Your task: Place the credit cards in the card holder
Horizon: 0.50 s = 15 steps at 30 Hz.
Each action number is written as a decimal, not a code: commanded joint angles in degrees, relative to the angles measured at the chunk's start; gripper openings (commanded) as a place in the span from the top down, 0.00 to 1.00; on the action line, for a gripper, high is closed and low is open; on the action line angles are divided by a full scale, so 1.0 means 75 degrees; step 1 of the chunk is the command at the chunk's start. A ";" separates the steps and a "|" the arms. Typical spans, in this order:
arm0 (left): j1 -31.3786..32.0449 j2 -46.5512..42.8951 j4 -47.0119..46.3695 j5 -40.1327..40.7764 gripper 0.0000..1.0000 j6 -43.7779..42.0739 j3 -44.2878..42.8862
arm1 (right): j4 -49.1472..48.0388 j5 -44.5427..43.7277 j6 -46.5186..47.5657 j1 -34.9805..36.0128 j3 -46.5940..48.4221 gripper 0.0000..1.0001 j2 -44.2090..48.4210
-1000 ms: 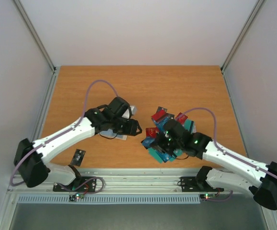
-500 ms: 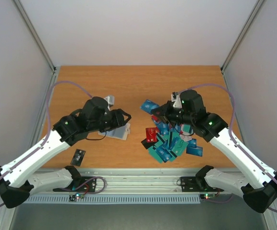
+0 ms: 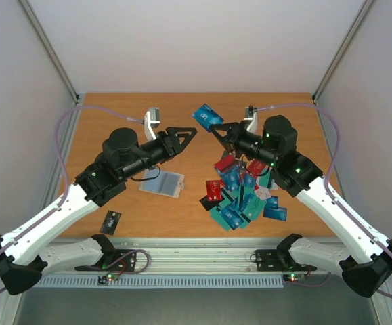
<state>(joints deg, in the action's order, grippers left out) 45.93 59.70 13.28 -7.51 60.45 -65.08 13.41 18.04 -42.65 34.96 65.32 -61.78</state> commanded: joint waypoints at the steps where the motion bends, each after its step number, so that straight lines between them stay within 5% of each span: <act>1: -0.0040 0.0070 -0.2489 -0.0084 0.50 0.0458 0.0245 | -0.1020 -0.0104 -0.0281 -0.0009 0.0352 0.99 0.0137; 15: -0.0068 0.0584 -0.3517 -0.0681 0.53 0.0734 0.0158 | -0.1178 0.0603 0.0026 0.0014 0.1087 0.99 0.0070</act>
<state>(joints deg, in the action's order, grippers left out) 45.91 65.76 -6.92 -12.10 66.26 -64.12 4.71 19.53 -44.86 34.98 69.91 -61.63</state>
